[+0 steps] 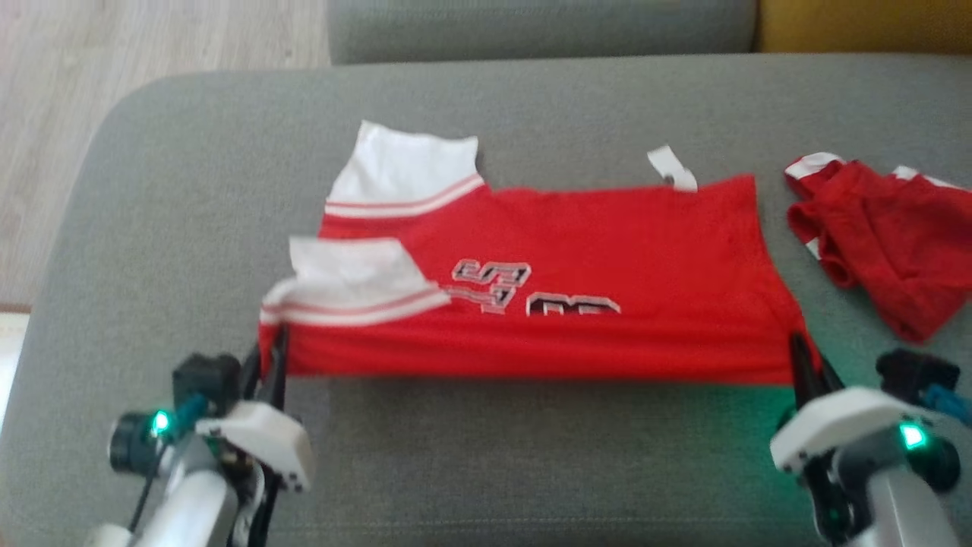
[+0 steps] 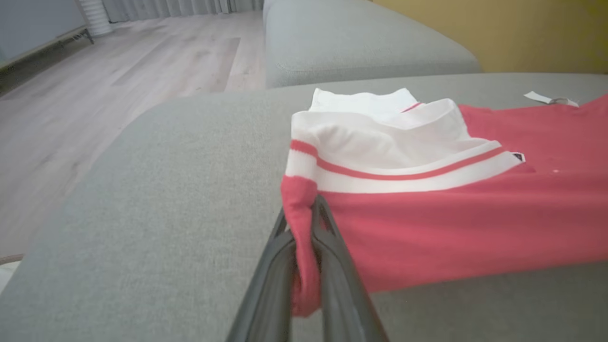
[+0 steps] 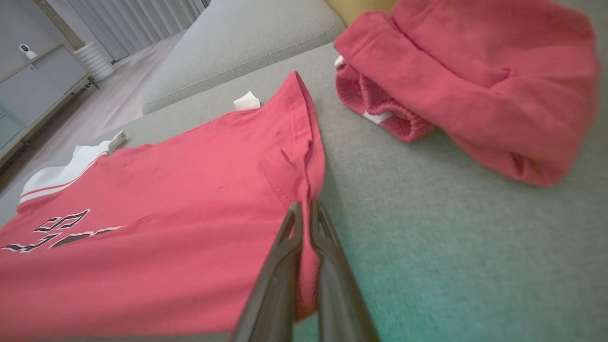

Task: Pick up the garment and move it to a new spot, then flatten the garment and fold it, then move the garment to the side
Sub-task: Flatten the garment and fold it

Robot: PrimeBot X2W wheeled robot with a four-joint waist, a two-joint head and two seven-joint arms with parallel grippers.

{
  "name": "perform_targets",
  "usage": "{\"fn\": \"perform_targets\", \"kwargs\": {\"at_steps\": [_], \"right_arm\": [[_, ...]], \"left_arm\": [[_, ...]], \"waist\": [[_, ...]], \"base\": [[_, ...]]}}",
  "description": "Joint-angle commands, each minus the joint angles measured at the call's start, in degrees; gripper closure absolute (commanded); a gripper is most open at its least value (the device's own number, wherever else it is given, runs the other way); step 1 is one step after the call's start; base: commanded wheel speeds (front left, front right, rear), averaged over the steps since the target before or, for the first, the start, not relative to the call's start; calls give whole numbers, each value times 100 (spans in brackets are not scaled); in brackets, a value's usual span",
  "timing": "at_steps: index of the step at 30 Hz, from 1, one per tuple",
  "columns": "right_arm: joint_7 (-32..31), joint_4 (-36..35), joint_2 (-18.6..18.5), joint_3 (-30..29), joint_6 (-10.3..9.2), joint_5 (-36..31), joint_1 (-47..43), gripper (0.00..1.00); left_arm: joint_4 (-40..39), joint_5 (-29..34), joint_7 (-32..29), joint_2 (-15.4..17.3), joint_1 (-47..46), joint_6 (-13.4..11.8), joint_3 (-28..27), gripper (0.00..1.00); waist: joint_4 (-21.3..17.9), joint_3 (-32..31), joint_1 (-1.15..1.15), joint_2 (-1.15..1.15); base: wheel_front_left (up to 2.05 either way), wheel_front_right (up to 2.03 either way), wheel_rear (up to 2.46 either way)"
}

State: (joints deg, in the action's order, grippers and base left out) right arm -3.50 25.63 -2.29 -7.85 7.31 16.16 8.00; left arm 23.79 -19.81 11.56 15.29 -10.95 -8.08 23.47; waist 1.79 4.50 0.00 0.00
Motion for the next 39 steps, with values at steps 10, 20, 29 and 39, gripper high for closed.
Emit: {"fn": "perform_targets", "kwargs": {"at_steps": [10,20,29,39], "right_arm": [[-605,-908,-59,-66,18,-43,-496,23],[-434,-1439,-59,-180,18,-348,-214,0],[-279,-1974,-59,-130,18,-697,672,0],[-448,-2268,-59,181,18,-1053,1907,0]], "left_arm": [[-139,-48,-303,151,133,-44,33,100],[-56,-85,-166,184,-134,-106,-53,0],[-499,-12,-266,580,-1320,233,-173,0],[249,-156,-1674,1085,-3649,1445,251,0]], "waist": [[-40,-129,0,0],[-77,80,0,0],[-108,676,0,0],[-465,1606,0,0]], "base": [[0,0,0],[0,0,0],[0,0,0],[0,0,0]]}}
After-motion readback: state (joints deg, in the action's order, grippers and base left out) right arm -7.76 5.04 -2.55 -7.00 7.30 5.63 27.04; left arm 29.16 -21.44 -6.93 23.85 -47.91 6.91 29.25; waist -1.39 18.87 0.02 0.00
